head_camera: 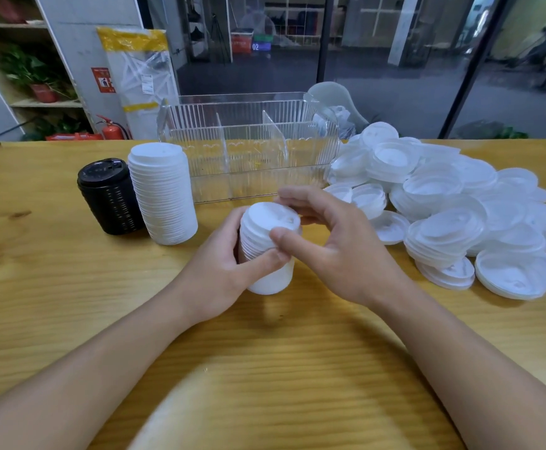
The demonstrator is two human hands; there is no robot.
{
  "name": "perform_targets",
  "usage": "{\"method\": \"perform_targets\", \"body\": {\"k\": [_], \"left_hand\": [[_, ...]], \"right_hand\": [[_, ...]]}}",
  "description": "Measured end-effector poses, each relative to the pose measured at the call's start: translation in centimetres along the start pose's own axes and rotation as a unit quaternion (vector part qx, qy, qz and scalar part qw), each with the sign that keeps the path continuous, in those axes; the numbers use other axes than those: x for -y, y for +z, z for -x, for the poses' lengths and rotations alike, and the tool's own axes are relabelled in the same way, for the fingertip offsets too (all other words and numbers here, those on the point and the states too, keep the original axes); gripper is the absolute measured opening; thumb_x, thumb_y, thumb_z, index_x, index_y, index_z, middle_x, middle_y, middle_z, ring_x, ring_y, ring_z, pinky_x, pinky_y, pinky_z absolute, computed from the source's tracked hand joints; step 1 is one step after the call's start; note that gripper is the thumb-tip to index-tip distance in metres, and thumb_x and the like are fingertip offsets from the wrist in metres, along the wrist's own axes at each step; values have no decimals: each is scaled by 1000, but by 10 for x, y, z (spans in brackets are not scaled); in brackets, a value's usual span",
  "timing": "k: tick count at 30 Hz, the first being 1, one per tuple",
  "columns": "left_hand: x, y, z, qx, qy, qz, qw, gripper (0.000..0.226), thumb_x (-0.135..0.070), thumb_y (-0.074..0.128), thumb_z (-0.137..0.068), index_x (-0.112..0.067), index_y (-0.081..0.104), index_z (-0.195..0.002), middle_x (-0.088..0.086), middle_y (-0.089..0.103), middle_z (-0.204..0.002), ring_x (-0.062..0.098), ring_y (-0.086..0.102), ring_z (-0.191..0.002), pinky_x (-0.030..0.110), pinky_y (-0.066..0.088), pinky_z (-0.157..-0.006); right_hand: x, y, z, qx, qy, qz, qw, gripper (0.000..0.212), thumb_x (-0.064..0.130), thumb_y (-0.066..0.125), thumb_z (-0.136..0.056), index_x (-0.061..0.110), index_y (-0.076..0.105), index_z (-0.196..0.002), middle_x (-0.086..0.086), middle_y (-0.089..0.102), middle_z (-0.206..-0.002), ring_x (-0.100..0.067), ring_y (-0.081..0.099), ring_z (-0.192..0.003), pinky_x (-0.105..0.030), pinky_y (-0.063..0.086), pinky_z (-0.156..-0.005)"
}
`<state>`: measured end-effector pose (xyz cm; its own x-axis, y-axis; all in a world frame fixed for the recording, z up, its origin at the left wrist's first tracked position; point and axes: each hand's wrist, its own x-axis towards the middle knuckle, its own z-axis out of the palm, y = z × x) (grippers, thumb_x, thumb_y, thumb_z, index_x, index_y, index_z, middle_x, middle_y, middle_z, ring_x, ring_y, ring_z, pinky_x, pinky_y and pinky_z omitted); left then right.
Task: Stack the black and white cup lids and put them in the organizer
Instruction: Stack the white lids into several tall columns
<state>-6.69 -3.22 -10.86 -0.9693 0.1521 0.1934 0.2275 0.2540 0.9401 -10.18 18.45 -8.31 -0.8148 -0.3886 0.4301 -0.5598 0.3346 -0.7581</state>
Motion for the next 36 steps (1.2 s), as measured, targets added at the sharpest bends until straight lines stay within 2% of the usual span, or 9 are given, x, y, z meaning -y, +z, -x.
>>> {"method": "perform_targets", "body": {"k": [5,12,16,19,21,23,27,30,36], "left_hand": [[2,0,-1,9,-8,9,1000,71,-47,88,-88,-31,56,-149,-1,72,-141,22,69,-132,61,51,-115],[1,-3,0,15,-13,7,1000,75,-45,91,-87,-30,54,-150,-2,71,-143,20,69,-133,59,52,-115],[-3,-1,-1,-9,-4,-7,1000,73,-45,92,-84,-34,54,-145,-9,72,-140,14,68,-131,50,54,-113],[-3,-1,0,-16,-7,-12,1000,69,-44,90,-83,-36,55,-142,-13,72,-137,10,69,-129,45,54,-112],[-4,-3,1,-19,-10,-9,1000,69,-44,90,-82,-37,56,-142,-14,73,-135,10,69,-128,45,54,-112],[-5,-4,1,-21,-10,-8,1000,69,-44,90,-82,-37,56,-141,-13,73,-135,10,69,-128,47,54,-112],[-6,-6,2,-28,-11,-7,1000,70,-48,92,-81,-37,57,-140,-12,72,-136,12,69,-128,48,55,-111],[-6,-5,2,-29,-10,-11,999,69,-47,91,-82,-36,57,-141,-13,72,-136,11,69,-127,47,55,-110],[-7,-3,2,-30,-7,-14,999,69,-44,90,-82,-35,57,-141,-13,73,-135,10,69,-127,43,55,-109]], "right_hand": [[-4,-1,-1,8,-7,5,1000,52,34,83,-97,23,64,-145,12,72,-135,-5,64,-131,-35,53,-112],[-4,-4,-2,31,10,-18,999,56,39,80,-98,26,62,-150,14,69,-141,-3,62,-134,-32,51,-112],[-19,-19,-9,-73,80,2,994,39,41,72,-104,31,67,-142,19,73,-129,-2,72,-107,-24,55,-92],[-34,-22,-11,-57,120,104,986,50,32,70,-105,33,55,-152,19,65,-135,7,67,-92,-10,48,-79],[-40,-19,-11,-25,134,145,980,57,33,70,-104,33,49,-157,17,60,-140,5,66,-97,-16,52,-88],[-47,-19,-13,-30,149,152,977,59,35,71,-103,30,49,-157,11,62,-138,-1,67,-104,-28,56,-98],[-51,-20,-15,-52,165,162,971,60,35,75,-100,28,51,-155,11,64,-129,-1,65,-96,-22,51,-91],[-52,-21,-16,-41,161,178,970,59,34,74,-101,30,50,-155,16,65,-133,0,63,-93,-26,51,-93],[-58,-20,-20,-44,135,197,970,48,20,78,-98,20,64,-144,10,69,-110,-6,65,-95,-28,56,-98]]}}
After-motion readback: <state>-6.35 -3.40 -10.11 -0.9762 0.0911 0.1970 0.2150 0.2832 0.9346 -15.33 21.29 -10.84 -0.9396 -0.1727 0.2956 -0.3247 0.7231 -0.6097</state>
